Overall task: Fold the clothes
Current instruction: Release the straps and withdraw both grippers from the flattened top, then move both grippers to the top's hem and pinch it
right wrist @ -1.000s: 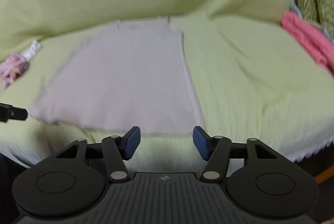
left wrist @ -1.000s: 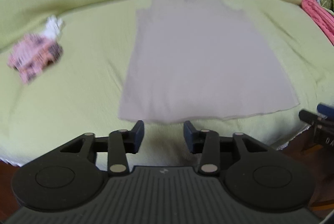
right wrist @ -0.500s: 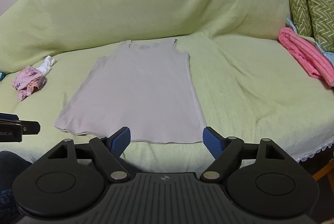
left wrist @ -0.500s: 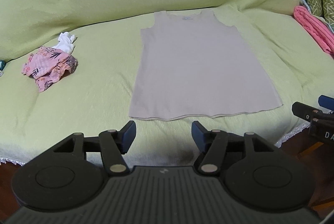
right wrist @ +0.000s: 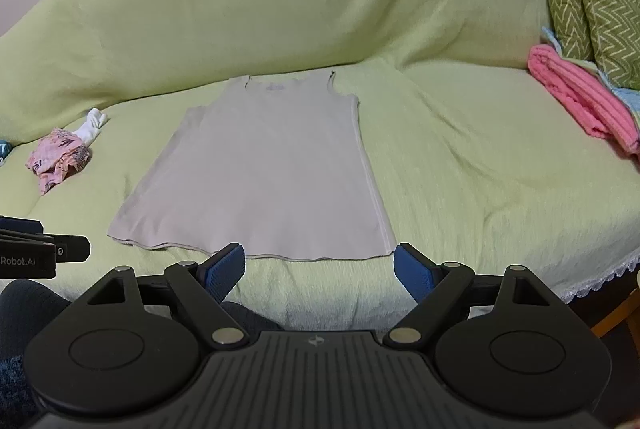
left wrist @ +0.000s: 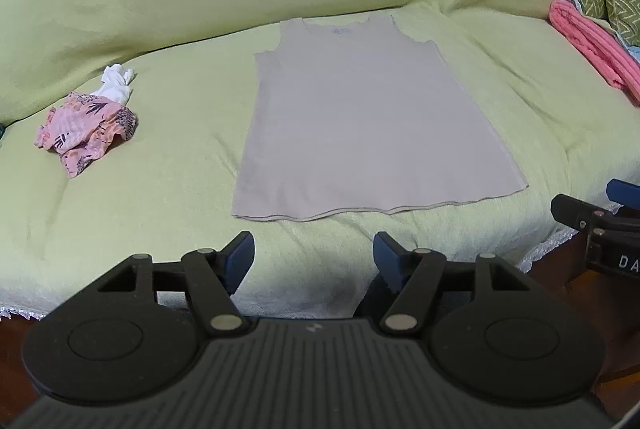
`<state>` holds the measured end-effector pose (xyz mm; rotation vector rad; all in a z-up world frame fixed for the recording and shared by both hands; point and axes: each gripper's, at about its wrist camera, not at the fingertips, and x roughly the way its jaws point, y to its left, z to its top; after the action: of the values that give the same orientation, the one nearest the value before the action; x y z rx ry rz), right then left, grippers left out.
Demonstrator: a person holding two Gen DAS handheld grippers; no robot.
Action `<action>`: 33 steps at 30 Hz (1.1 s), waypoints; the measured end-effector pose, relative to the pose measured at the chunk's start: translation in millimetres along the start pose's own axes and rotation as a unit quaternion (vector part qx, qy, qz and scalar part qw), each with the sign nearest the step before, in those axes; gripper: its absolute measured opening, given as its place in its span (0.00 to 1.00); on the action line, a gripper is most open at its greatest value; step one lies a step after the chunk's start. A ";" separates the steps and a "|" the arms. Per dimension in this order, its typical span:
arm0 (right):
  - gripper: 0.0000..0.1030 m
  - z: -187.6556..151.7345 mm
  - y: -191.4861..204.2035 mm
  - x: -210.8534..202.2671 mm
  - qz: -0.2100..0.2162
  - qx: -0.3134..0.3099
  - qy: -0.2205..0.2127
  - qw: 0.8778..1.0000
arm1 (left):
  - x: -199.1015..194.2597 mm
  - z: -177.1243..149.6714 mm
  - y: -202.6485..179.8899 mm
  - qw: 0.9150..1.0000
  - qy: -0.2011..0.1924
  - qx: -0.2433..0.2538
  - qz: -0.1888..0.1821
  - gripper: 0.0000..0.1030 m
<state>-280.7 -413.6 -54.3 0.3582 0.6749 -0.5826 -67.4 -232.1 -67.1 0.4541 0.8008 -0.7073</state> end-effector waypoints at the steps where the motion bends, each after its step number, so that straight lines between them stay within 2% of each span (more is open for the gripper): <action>1: 0.82 0.1 -0.6 2.1 0.001 0.001 0.002 1.000 | 2.3 0.4 0.3 1.000 0.001 -0.001 -0.002 0.61; 7: 0.85 1.7 -12.6 29.6 -0.008 0.000 0.029 1.000 | 30.6 7.0 11.9 1.000 0.015 -0.009 -0.021 0.62; 11: 0.85 16.0 -32.6 52.7 -0.012 0.007 0.033 0.999 | 56.8 25.1 29.3 1.000 0.006 -0.002 -0.021 0.62; 13: 0.87 27.6 -44.4 67.0 -0.002 0.016 0.032 0.999 | 73.2 40.9 40.6 0.999 0.004 0.004 -0.040 0.62; 15: 0.89 40.6 -54.9 88.7 0.018 0.021 0.040 0.999 | 92.4 59.2 51.4 0.998 0.002 0.017 -0.055 0.62; 19: 0.89 69.6 -68.4 148.5 0.032 -0.005 0.089 0.996 | 139.2 103.4 69.4 0.995 0.005 0.066 -0.076 0.62; 24: 0.88 129.6 -82.7 212.3 0.066 -0.032 0.076 0.994 | 203.8 183.5 94.3 0.985 -0.047 0.136 -0.093 0.62; 26: 0.85 156.9 -87.9 240.8 0.089 -0.036 0.064 0.993 | 234.8 222.4 102.8 0.983 -0.056 0.135 -0.109 0.61; 28: 0.80 182.9 -91.7 272.6 0.114 -0.045 0.055 0.991 | 268.7 258.8 108.2 0.981 -0.059 0.130 -0.131 0.54; 30: 0.69 209.7 -93.5 308.4 0.134 -0.051 0.053 0.988 | 304.3 289.7 110.2 0.981 -0.061 0.123 -0.139 0.49; 32: 0.53 235.9 -96.3 342.1 0.157 -0.054 0.047 0.985 | 337.6 315.0 110.8 0.979 -0.066 0.125 -0.148 0.43; 33: 0.51 249.4 -98.4 357.9 0.165 -0.053 0.042 0.984 | 352.7 325.4 109.7 0.977 -0.068 0.130 -0.153 0.39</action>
<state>5.1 -750.2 -125.0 0.3873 0.7062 -0.2159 343.9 -495.8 -126.9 0.5173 0.6565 -1.1262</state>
